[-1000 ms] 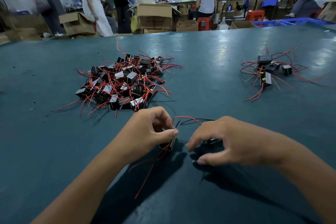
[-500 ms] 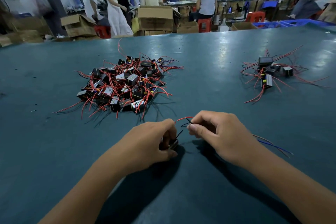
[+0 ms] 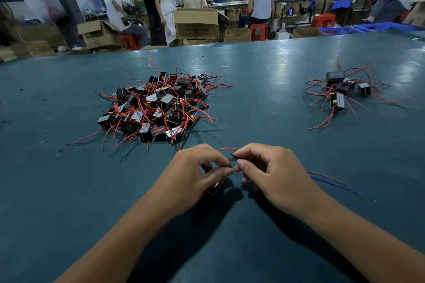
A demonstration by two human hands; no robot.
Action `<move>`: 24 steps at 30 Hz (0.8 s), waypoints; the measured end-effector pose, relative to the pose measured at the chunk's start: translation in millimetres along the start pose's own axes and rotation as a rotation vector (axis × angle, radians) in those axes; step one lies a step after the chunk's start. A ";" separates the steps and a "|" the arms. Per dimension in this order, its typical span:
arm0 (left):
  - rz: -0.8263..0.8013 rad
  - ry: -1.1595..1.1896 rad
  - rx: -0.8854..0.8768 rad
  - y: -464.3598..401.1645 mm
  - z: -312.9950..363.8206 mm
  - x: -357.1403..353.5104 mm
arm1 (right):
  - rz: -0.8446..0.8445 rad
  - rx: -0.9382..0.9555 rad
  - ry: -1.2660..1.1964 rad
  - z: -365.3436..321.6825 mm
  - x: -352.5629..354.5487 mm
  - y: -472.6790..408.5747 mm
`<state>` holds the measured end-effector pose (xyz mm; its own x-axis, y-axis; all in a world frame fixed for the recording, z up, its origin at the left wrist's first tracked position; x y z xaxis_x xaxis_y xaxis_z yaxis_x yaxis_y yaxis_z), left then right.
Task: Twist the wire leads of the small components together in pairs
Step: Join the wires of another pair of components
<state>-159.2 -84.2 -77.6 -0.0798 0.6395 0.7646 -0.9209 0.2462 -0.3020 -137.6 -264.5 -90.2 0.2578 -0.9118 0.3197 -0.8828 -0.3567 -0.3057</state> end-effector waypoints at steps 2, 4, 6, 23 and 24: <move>-0.009 0.032 0.021 -0.8 -2.1 -1.0 | 0.000 -0.001 0.002 -0.9 -2.1 0.9; -0.023 0.047 0.041 -1.4 -4.7 -1.2 | -0.006 0.011 0.031 -1.8 -4.4 1.5; -0.050 0.102 0.062 -1.8 -6.0 -2.0 | 0.005 0.034 0.069 -3.4 -5.4 2.1; -0.032 0.510 0.228 -3.5 -11.3 -11.0 | 0.093 0.048 0.042 -2.6 -8.2 2.8; -0.034 0.507 0.229 -3.6 -10.9 -10.7 | 0.092 0.047 0.047 -2.7 -8.4 2.9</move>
<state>-150.9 -84.0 -90.9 0.0926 0.9183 0.3848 -0.9836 0.1443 -0.1079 -143.4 -257.4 -91.4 0.1574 -0.9310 0.3294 -0.8821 -0.2825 -0.3769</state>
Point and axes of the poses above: each hand's wrist, its own y-axis away from the middle knuckle, its own x-axis out of the back of the hand, z = x × y, the point moved 3 cm from there along -y, towards the middle knuckle, and after that the axes turned 10 degrees about -y, right-handed, at the moved point
